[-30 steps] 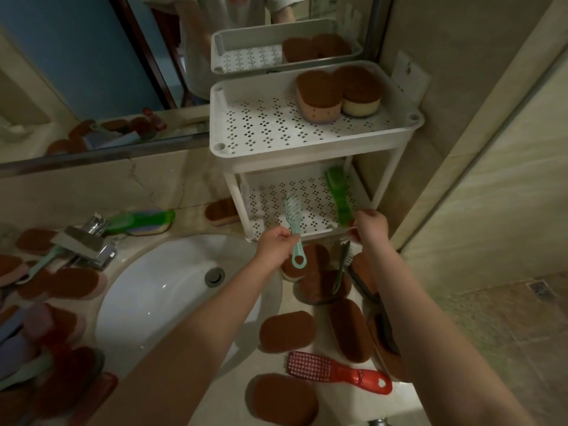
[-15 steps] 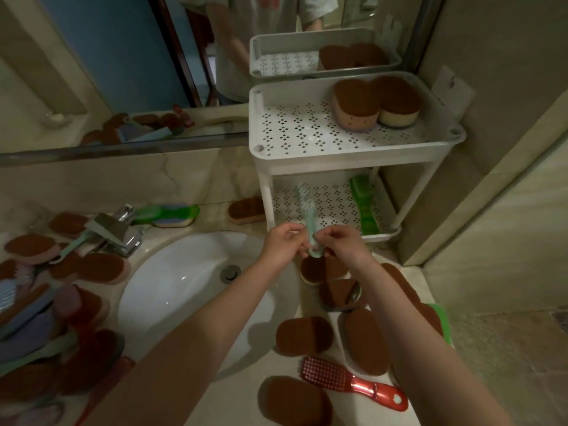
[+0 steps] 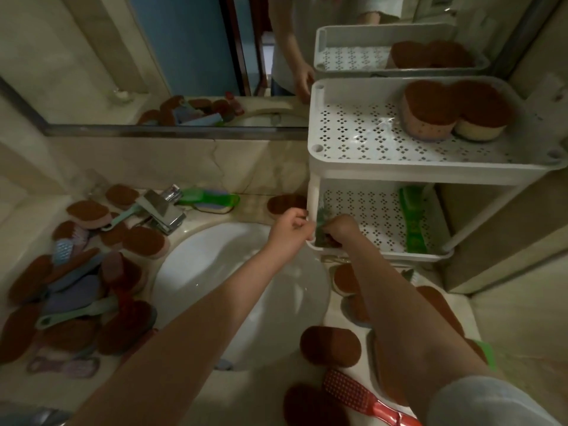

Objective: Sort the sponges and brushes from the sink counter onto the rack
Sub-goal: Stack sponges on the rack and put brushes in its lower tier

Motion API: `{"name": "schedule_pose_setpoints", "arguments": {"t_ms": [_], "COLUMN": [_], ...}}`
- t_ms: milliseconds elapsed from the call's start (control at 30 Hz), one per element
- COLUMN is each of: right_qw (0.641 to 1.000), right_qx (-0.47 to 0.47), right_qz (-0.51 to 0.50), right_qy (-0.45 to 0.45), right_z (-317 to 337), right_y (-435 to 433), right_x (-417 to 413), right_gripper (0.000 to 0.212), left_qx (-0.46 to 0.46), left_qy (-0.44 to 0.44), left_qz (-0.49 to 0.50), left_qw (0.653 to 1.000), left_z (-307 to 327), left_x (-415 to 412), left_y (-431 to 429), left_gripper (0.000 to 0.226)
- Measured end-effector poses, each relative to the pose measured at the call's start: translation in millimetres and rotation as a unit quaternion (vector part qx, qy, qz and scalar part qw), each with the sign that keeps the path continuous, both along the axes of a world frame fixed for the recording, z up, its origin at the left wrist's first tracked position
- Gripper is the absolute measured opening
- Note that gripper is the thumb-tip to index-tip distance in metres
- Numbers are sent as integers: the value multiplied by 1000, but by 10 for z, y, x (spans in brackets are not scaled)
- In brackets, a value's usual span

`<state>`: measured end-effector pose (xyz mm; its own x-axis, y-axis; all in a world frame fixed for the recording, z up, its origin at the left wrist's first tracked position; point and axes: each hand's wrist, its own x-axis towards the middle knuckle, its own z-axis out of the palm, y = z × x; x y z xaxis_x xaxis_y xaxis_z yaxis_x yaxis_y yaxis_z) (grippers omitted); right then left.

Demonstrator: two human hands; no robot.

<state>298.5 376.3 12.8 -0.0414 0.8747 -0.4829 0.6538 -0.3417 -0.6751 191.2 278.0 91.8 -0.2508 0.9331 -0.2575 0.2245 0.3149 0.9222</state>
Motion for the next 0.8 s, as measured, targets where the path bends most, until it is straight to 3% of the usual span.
{"name": "schedule_pose_setpoints", "arguments": {"t_ms": [167,333,467,633,800], "right_qw": [997,970,964,976,963], "right_qx": [59,211,252,183,210], "right_qz": [-34,-95,-84,29,107], "right_qy": [44,74,14,-112,-130], "right_z": [-1,331,362,129,9], "right_y": [-74,-488,-997,-1497,-1930], "right_x": [101,382,705,953,964], "right_gripper": [14,18,18,25,26], "left_qx": [-11,-41,-78,-158,-217], "left_qy": [-7,21,54,66,129], "left_qz": [16,-9,-77,-175,-302], "left_qw": [1000,999,992,970,919], "left_z": [-56,-164,-360,-671,-918], "left_x": [44,62,90,85,99], "left_y": [-37,-124,-313,-593,-847], "left_gripper": [19,11,5,27,64]}}
